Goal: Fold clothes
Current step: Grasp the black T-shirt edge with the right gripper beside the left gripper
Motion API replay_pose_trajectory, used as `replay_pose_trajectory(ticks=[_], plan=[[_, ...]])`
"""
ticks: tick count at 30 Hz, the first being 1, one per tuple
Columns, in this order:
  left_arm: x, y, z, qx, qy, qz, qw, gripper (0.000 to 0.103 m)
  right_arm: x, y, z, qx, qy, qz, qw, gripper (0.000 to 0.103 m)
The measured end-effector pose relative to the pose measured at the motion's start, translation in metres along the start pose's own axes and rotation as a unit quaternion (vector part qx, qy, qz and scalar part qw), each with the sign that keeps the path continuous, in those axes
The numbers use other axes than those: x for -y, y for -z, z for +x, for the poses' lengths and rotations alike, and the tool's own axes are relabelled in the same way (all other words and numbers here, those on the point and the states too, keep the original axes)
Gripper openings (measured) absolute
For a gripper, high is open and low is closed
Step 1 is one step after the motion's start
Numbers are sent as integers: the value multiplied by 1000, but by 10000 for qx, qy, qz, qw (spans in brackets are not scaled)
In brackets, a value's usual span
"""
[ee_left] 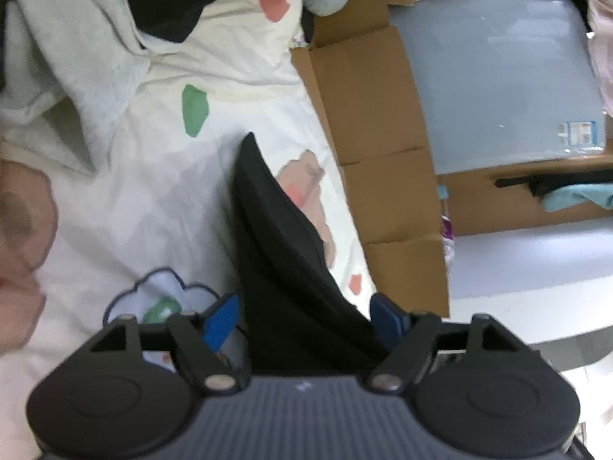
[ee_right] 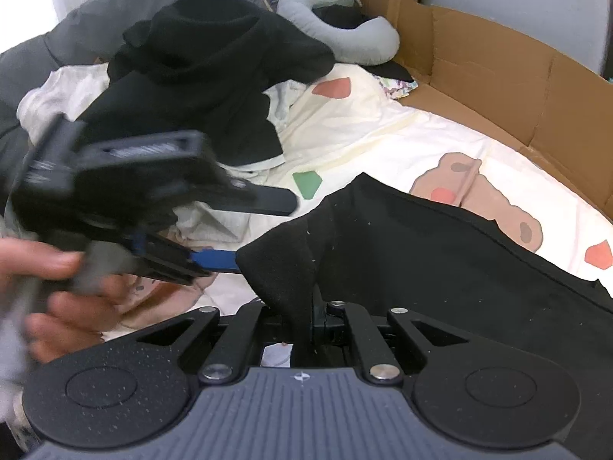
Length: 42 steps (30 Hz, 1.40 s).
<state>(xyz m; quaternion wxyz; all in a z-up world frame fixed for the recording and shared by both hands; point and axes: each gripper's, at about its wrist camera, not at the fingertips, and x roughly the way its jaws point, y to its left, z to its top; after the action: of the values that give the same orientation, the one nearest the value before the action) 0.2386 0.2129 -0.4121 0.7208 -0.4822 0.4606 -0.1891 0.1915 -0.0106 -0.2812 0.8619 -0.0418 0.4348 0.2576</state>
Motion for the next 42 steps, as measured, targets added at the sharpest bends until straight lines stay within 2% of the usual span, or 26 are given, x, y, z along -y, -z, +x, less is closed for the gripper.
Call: replay_pose_trajectory(ticks=[5, 12, 20, 23, 26, 27, 28, 36, 42], plan=[[-8, -13, 35, 13, 53, -92, 9999, 77, 2, 2, -3, 30, -17, 46, 10000, 3], [-10, -27, 65, 174, -81, -213, 9996, 77, 7, 0, -4, 89, 6, 263, 9996, 3], [-23, -43, 96, -76, -315, -322, 9990, 74, 10, -1, -7, 69, -31, 218, 9997, 3], [-29, -50, 107, -277, -353, -445, 9980, 59, 11, -2, -8, 51, -32, 140, 9999, 3], [-29, -55, 117, -517, -334, -467, 9970, 32, 13, -4, -10, 33, -32, 63, 10000, 3], [-28, -56, 119, -546, -365, -445, 9968, 18, 13, -4, -11, 8, -62, 24, 10000, 3], [-27, -57, 120, -551, -384, -440, 9968, 7, 14, -4, -12, -33, -94, -17, 9999, 3], [-3, -57, 122, -536, -317, -250, 9977, 6, 26, -1, -26, -233, -192, -198, 9993, 2], [29, -53, 123, -450, -363, 162, 9982, 5, 39, 0, -39, -317, -247, -257, 9989, 2]])
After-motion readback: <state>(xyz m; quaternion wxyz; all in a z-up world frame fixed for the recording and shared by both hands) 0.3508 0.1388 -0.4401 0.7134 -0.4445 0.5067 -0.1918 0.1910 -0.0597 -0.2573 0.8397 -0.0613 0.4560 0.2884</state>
